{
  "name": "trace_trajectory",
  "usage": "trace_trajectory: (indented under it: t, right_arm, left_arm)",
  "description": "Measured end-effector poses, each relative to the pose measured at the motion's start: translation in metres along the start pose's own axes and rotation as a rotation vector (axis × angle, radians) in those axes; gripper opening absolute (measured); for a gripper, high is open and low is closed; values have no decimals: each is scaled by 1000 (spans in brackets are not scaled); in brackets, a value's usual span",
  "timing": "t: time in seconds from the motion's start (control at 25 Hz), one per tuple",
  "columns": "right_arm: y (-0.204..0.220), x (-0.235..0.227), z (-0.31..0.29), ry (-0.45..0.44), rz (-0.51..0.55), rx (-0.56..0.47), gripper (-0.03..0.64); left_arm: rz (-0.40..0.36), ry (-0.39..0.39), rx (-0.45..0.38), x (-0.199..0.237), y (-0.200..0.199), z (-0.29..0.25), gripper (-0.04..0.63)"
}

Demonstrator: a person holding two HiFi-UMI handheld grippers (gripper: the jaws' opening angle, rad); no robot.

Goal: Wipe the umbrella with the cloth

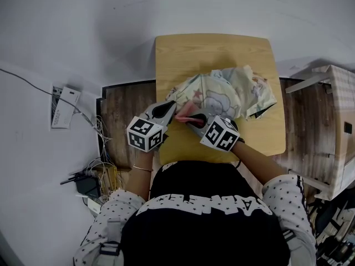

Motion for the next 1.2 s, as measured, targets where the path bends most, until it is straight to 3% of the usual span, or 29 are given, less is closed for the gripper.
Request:
trace_trajectory:
  t: [0.16, 0.36, 0.64, 0.8, 0.88, 1.2]
  right_arm:
    - [1, 10, 10, -54, 28, 5, 32]
    - [-6, 9, 36, -36, 39, -47, 32]
    - [-29, -27, 84, 138, 88, -111, 32]
    - [-35, -59, 88, 269, 218, -25, 32]
    - [-33, -69, 81, 293, 252, 36, 32]
    - [-16, -76, 47, 240, 335, 199, 32]
  left_arm:
    - [4, -10, -11, -5, -2, 1, 5]
    - [10, -21, -19, -9, -4, 1, 5]
    - [22, -36, -32, -17, -9, 0, 5]
    - [35, -42, -39, -19, -10, 0, 5]
    - [38, -34, -42, -22, -11, 0, 5]
    - [71, -18, -60, -26, -14, 0, 5]
Point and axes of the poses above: the fingertips, and each gripper's own axes: z backward along the fingers, x to its left, y out of its underside, the point moved 10 cm from there along z, backward along the fingers, and after that the axes turned 6 degrees about -y, right-handed, at the moved point
